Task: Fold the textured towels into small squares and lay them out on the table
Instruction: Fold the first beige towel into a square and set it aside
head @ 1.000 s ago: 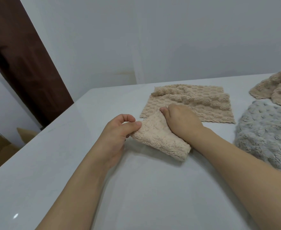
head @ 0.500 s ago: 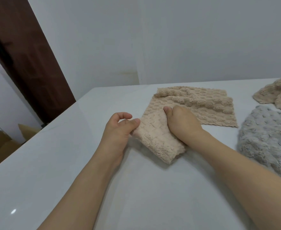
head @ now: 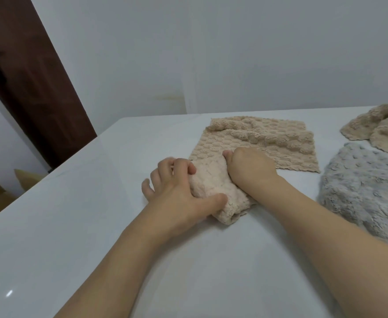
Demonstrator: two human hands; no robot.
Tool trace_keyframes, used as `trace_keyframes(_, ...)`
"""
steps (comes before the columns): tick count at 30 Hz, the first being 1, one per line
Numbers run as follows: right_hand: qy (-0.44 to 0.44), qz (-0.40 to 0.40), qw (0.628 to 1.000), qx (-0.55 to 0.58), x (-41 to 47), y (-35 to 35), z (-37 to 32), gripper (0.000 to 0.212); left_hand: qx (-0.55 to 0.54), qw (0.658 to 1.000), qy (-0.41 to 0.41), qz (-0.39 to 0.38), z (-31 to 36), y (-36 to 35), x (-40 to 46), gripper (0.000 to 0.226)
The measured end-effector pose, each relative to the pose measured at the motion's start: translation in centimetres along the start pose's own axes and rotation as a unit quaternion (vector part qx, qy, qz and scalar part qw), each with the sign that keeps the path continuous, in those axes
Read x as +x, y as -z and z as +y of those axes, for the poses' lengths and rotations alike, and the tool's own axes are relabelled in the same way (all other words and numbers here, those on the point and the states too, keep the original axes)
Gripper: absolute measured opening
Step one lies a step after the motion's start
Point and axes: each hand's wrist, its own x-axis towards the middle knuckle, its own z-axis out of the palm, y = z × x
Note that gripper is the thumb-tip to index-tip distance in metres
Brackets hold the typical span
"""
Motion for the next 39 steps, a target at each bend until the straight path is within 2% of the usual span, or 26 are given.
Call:
trace_keyframes(3,-0.036,0.006,0.999,0.029,0.5,-0.5,0.4,0.048,0.047,0.995,-0.078,0.038,0.9,-1.0,-1.0,0.072)
trace_keyframes(6,-0.026,0.023,0.999,0.036,0.6,-0.8,0.5,0.049,0.117,0.983,-0.119,0.074,1.0,-2.1,-1.0,0.051)
trace_keyframes(9,-0.025,0.027,0.998,0.043,0.6,-0.8,0.6,0.047,0.131,0.977,-0.129,0.109,1.1,-2.9,-0.8,0.034)
trace_keyframes(14,-0.021,0.039,0.998,0.039,0.4,-0.8,0.5,0.046,0.214,0.958,-0.132,0.138,1.0,-3.9,-0.5,0.031)
trace_keyframes(17,-0.009,0.041,0.999,0.028,0.3,-0.8,0.5,0.041,0.251,0.955,-0.111,0.117,0.0,-3.6,-0.4,0.032)
trace_keyframes(21,-0.012,0.039,0.999,0.032,0.5,-1.1,0.4,0.041,0.272,0.956,-0.1,0.047,0.0,-2.7,-0.8,0.035)
trace_keyframes(25,-0.019,0.029,0.999,0.022,0.7,-1.2,0.4,0.043,0.226,0.971,-0.074,-0.038,0.1,-1.7,-0.8,0.041)
trace_keyframes(28,-0.018,0.023,1.0,0.012,0.7,-1.1,0.4,0.043,0.145,0.978,-0.036,-0.143,-0.2,-0.2,-0.1,0.067)
trace_keyframes(29,-0.019,0.022,1.0,0.01,0.6,-1.0,0.4,0.043,0.1,0.985,-0.026,-0.14,-0.4,0.0,0.2,0.069)
trace_keyframes(31,-0.018,0.024,0.999,0.009,0.6,-1.0,0.4,0.045,0.042,0.993,0.005,-0.107,-0.6,0.0,0.6,0.051)
trace_keyframes(33,-0.017,0.027,0.999,0.005,0.6,-1.1,0.5,0.045,0.092,0.99,-0.013,-0.104,-0.7,-0.3,0.6,0.029)
trace_keyframes(34,-0.018,0.024,1.0,0.003,0.6,-1.1,0.5,0.045,0.113,0.986,-0.018,-0.124,-0.8,-0.5,0.5,0.027)
trace_keyframes(36,-0.021,0.014,1.0,0.002,0.9,-1.0,0.5,0.047,0.129,0.977,-0.012,-0.167,-0.9,-0.3,0.5,0.033)
trace_keyframes(39,-0.02,-0.01,1.0,0.012,0.9,-0.6,0.5,0.052,0.124,0.976,-0.003,-0.179,-1.1,0.2,0.6,0.046)
